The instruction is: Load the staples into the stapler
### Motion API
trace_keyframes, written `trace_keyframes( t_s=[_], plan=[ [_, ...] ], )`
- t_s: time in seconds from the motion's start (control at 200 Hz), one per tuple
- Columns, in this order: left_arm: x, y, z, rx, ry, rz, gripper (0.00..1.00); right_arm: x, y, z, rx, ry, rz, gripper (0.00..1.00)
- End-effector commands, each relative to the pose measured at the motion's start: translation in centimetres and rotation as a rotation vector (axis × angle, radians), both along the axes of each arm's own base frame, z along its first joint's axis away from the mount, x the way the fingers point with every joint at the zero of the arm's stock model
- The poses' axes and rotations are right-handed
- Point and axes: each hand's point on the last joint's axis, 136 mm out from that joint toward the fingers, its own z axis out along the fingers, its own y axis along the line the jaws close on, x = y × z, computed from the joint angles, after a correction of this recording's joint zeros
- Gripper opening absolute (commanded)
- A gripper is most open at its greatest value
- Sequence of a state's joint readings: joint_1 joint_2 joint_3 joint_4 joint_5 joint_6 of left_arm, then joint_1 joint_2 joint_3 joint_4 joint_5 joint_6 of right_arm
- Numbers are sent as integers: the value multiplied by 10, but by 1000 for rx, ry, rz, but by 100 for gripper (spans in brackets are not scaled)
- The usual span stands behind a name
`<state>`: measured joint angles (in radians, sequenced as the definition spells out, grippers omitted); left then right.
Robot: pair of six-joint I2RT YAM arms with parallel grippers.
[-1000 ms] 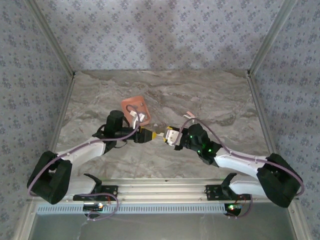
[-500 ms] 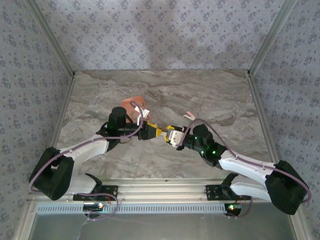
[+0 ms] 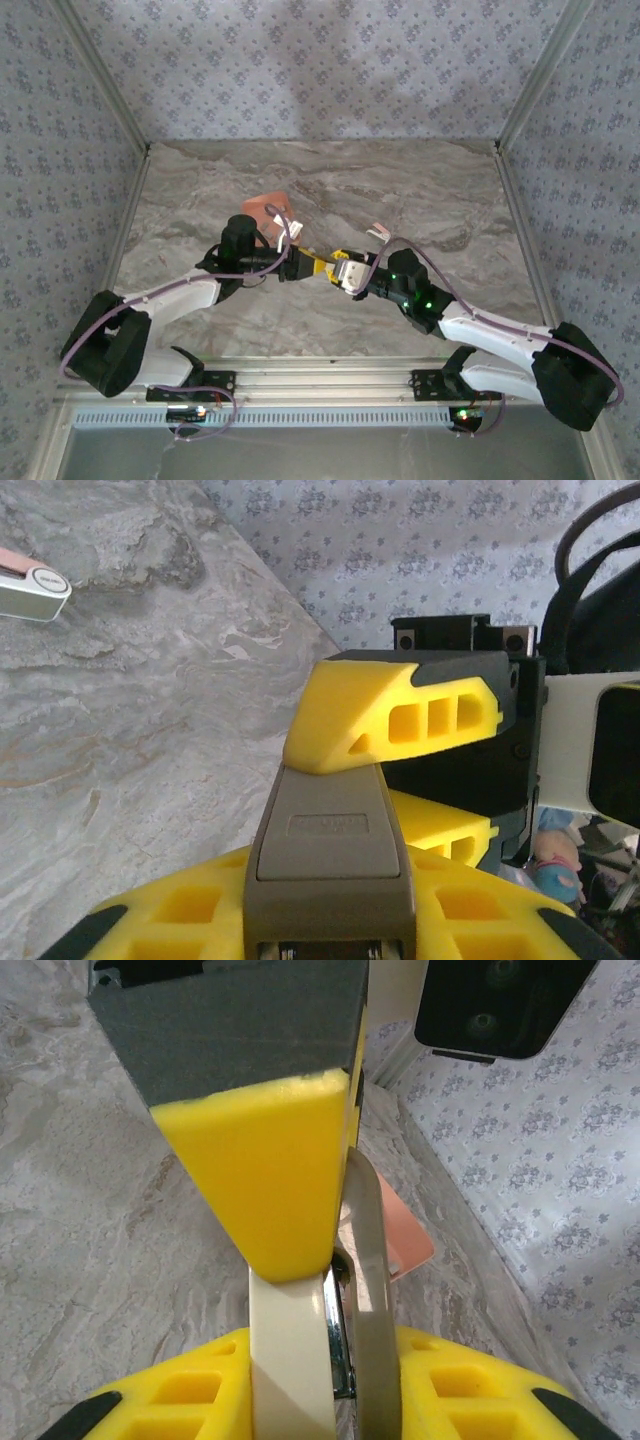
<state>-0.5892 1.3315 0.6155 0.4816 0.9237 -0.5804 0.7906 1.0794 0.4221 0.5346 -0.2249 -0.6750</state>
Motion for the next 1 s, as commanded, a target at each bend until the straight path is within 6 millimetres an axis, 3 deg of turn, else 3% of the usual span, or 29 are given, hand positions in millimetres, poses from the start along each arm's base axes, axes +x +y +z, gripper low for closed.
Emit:
trace_keyframes(
  t_s=[0.0, 0.05, 0.16, 0.255, 0.415, 0.575, 0.76, 0.994],
  plan=[
    [-2, -6, 22, -42, -98, -43, 15, -2, 1, 8, 24, -23, 8, 32],
    [0, -5, 21, -26, -126, -32, 11, -2, -1, 6, 20, -5, 1, 37],
    [3, 1, 16, 42, -236, -7, 9, -6, -8, 0, 28, 128, 3, 63],
    [4, 8, 13, 104, -362, 2, 8, -12, -17, -2, 77, 307, -1, 72],
    [-2, 12, 11, 146, -548, -59, 8, -22, -28, 1, 142, 591, 13, 70],
    [-17, 12, 8, 147, -634, -179, 8, -30, -25, 13, 176, 840, 108, 61],
    [-32, 11, 7, 127, -637, -284, 8, -36, -10, 21, 168, 939, 240, 56],
    [-35, 9, 9, 110, -647, -304, 8, -46, 8, 22, 130, 997, 354, 54]
  ],
)
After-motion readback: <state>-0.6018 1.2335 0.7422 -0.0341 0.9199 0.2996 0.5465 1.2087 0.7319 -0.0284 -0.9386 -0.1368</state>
